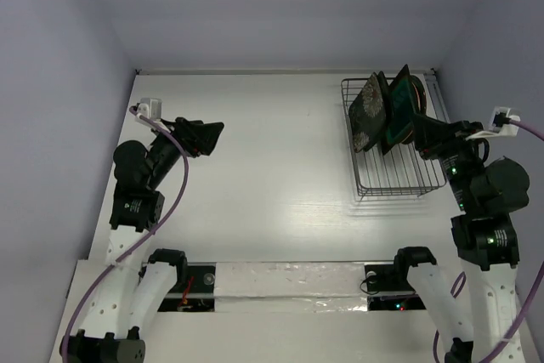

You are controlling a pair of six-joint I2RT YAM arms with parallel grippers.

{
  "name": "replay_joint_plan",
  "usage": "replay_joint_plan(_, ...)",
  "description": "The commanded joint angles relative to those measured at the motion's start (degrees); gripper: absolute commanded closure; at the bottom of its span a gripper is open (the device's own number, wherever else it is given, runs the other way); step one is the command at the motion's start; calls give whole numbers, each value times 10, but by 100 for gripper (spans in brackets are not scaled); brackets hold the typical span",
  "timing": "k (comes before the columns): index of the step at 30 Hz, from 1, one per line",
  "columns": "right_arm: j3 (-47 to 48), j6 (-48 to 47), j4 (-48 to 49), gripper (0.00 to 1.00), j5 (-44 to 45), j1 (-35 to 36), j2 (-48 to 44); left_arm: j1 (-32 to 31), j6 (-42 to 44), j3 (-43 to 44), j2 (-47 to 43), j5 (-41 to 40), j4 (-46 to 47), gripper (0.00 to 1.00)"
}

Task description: Unload the plates from the dish rack

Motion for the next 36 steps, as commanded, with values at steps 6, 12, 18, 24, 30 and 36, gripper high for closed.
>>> replay_joint_plan(6,26,-14,-28,99,-34,-5,36,-1,20,21,-3,21,3,47)
replay_joint_plan(12,20,-16,-22,100,-54,-5,71,-1,18,21,12,51,-19,88)
replay_joint_plan(18,14,-39,-47,100,-3,46,171,-1,23,-7,6,53,-47,100)
replay_joint_plan(24,59,-73,-83,93,145,82,267,-1,35,-57,18,36,-57,100)
replay_joint_plan(30,166,-118,-141,62,229,82,367,-29,63,-45,8,10,-117,97)
replay_joint_plan(36,276,-145,-201,60,284,88,467,-47,78,-44,-16,-22,-127,66)
